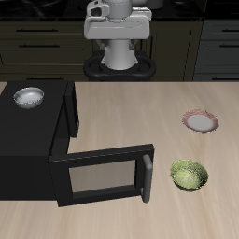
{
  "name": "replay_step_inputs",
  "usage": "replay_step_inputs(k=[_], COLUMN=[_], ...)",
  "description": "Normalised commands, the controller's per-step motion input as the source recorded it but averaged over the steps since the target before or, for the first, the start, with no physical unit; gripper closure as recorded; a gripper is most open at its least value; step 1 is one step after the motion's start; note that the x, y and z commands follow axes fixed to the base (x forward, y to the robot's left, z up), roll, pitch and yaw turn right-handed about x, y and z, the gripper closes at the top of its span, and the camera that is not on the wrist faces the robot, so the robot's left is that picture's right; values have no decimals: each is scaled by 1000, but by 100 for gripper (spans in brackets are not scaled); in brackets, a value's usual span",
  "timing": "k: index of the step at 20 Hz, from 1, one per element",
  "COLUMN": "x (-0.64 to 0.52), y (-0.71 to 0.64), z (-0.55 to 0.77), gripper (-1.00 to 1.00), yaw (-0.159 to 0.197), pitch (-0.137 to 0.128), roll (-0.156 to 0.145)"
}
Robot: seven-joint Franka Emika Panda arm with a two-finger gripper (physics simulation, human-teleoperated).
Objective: Place the white bowl on the plate
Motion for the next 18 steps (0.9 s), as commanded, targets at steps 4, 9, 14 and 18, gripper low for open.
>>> replay_step_inputs(k=[4,9,14,18], x=[46,110,96,154], y=[-161,-248,-243,-268], z=[129,150,105,52], gripper=[-100,-100,-100,-100], yaw=[-11,5,-12,-18], pitch=[-15,-11,21,10], roll=[21,-5,23,-3])
